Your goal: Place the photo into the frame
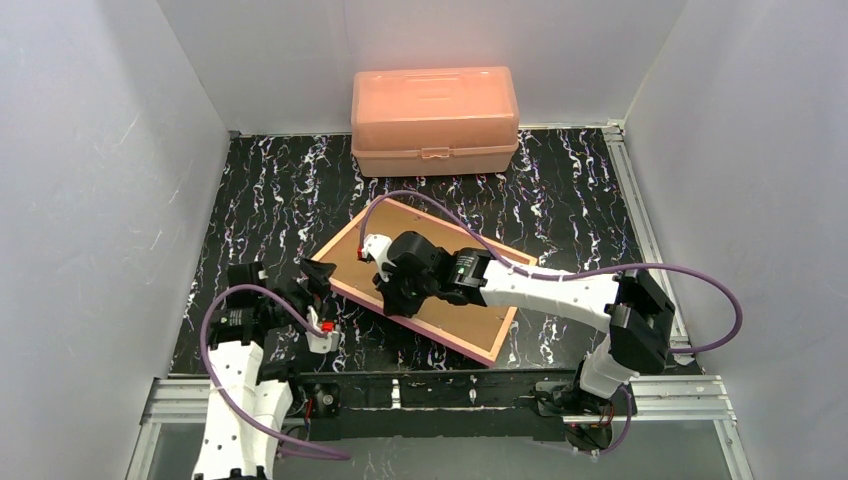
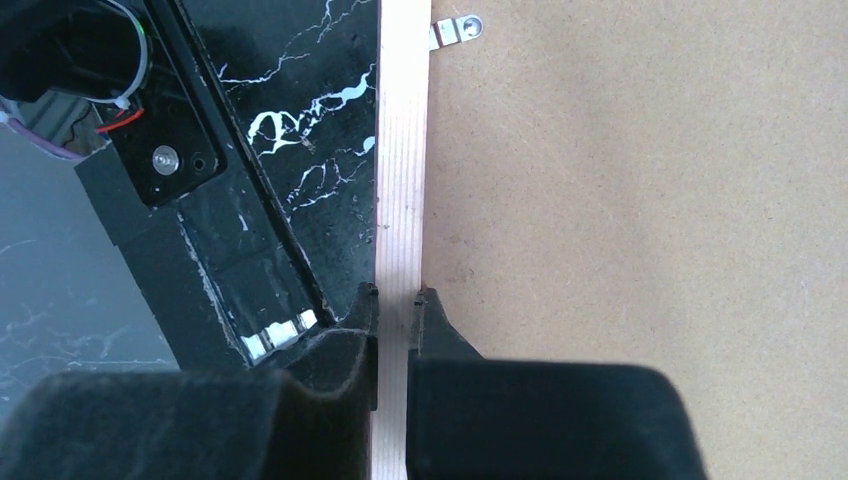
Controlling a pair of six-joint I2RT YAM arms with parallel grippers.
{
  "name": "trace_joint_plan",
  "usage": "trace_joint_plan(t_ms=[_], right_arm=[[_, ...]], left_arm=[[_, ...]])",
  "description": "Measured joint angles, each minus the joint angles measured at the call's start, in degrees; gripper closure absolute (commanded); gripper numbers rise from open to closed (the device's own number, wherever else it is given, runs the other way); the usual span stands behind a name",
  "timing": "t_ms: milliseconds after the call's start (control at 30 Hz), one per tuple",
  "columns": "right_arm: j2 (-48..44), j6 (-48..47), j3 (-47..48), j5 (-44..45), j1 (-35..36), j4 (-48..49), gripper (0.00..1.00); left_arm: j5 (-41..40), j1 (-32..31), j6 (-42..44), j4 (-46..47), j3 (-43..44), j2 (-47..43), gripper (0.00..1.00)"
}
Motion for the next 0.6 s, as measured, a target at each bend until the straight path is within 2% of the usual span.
trace_joint_plan(t_ms=[100, 267, 367, 433, 567, 600], right_arm=[[0.22, 0.39, 1.46, -0.72, -0.17, -1.16, 0.99], [0.24, 0.76, 3.30, -1.66, -0.31, -2.43, 0.99], [0.26, 0.92, 4.00, -2.08, -0.31, -3.06, 0.99], [0.33, 0.96, 4.46, -2.23, -0.31, -3.45, 0.99], [0.37, 0.96, 6.05, -1.90, -0.66, -4.83, 0.98], [0.37, 0.96, 6.56, -1.77, -0.76, -5.22, 0.90]], left_arm=[[-2.01, -4.31, 0.28, 5.01, -1.97, 0.92, 0.16], [-6.51, -12.48, 0.74, 10.29, -2.56, 3.89, 0.27], [-8.85, -15.32, 0.76, 14.62, -2.64, 4.94, 0.36], [-9.90, -16.46, 0.70, 17.11, -2.67, 5.22, 0.49], [-12.24, -17.55, -0.63, 18.43, -2.84, 4.92, 0.82], [-12.63, -17.57, -1.11, 18.56, -2.93, 4.70, 0.87]])
